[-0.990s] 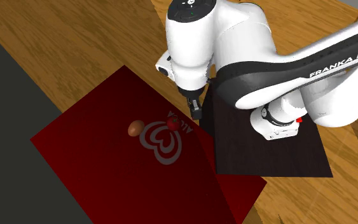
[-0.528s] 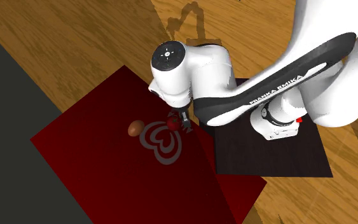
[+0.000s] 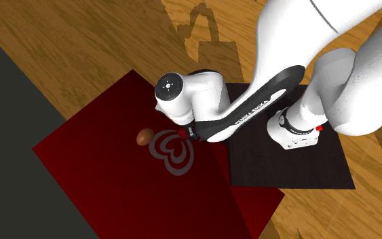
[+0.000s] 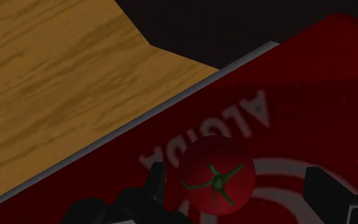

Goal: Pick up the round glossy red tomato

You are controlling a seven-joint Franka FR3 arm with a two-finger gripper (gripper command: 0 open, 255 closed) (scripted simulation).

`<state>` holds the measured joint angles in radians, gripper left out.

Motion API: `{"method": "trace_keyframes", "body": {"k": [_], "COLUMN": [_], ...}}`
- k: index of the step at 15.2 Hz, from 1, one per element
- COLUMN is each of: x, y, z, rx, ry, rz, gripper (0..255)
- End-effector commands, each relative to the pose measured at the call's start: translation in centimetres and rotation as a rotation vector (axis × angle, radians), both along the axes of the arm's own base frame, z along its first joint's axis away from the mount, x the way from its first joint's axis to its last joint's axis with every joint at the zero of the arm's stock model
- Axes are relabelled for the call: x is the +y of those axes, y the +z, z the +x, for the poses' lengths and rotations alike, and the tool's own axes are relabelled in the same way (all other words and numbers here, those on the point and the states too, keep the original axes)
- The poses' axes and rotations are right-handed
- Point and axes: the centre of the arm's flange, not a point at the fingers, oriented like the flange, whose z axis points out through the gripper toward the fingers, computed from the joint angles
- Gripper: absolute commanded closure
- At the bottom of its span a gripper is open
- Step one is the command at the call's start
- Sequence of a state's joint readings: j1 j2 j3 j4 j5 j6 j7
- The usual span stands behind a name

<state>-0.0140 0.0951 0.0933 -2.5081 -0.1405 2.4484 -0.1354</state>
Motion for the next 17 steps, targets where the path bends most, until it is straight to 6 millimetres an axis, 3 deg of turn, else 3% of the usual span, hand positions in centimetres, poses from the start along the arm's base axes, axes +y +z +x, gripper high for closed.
{"method": "trace_keyframes", "body": {"k": [1, 4, 6, 7, 17], "x": [0.0, 0.0, 0.0, 0.1, 0.0], "y": [-1.2, -3.1, -3.1, -3.0, -2.5], "z": [0.1, 0.1, 0.1, 0.1, 0.1], "rx": [0.0, 0.0, 0.0, 0.0, 0.0], "ry": [0.001, 0.001, 0.001, 0.001, 0.001], "rz": [0.0, 0.0, 0.0, 0.0, 0.0], "gripper": [0, 0, 0, 255, 255]}}
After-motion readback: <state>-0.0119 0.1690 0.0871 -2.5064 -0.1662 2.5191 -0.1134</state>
